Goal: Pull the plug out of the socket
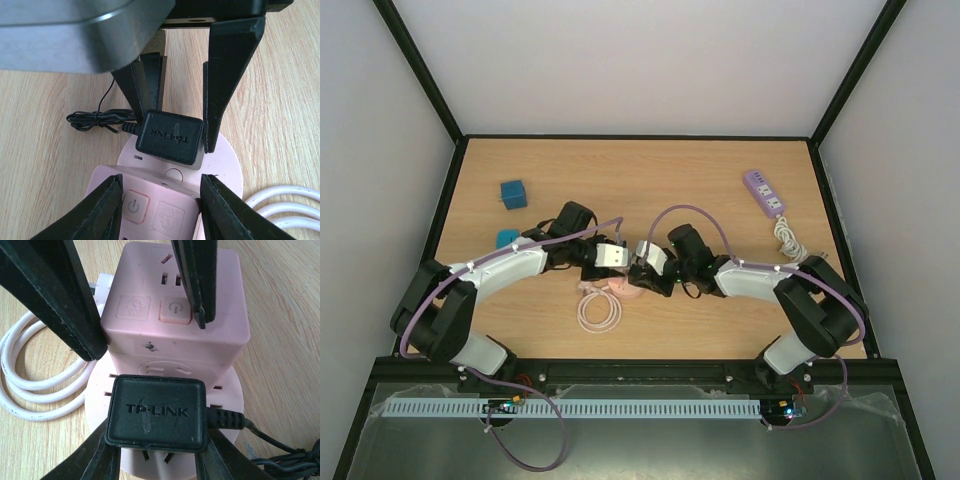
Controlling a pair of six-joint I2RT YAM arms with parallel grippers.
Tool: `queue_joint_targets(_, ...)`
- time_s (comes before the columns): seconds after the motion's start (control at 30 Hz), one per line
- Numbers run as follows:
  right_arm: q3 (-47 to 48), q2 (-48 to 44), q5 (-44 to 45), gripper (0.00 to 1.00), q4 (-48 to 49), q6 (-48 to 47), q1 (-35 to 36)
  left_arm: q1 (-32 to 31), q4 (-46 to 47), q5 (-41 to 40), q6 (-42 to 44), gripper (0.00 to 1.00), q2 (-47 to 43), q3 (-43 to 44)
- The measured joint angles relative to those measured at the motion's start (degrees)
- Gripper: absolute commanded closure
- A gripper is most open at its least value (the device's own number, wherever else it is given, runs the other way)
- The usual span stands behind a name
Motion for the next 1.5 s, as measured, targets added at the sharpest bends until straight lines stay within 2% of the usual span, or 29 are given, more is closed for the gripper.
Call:
queue_joint_targets(0.13,0.4,0.0,0.0,0.91,-0.6,0.9,0.0,-0.2,0.2,-0.1,-0.2,0.56,0.0,-0.1)
queue_joint_targets(0.6,9.2,2.4,1.3,0.91,-14.3,3.7,0.2,-1.2,1.4,-1.3,-0.8,0.56,0.2,-0.1)
queue_joint_targets(0.87,7.6,0.7,2.0,0.93,-13.0,3.8,0.2,-1.4,2.4,-1.8,-0.8,0.56,0.2,-0.5)
queue_joint_targets(1.17,3.3,-0.4,0.1,0.93,-6.4,5.3,-0.9,-1.4,3.3,-2.2,-1.1,0.56,0.2,-0.7)
queue_joint_targets(1.5,8.6,1.7,1.0,0.93,-13.2,6.0,-0.3,-1.5,3.4,-2.9,-1.2,0.56,0.2,-0.7)
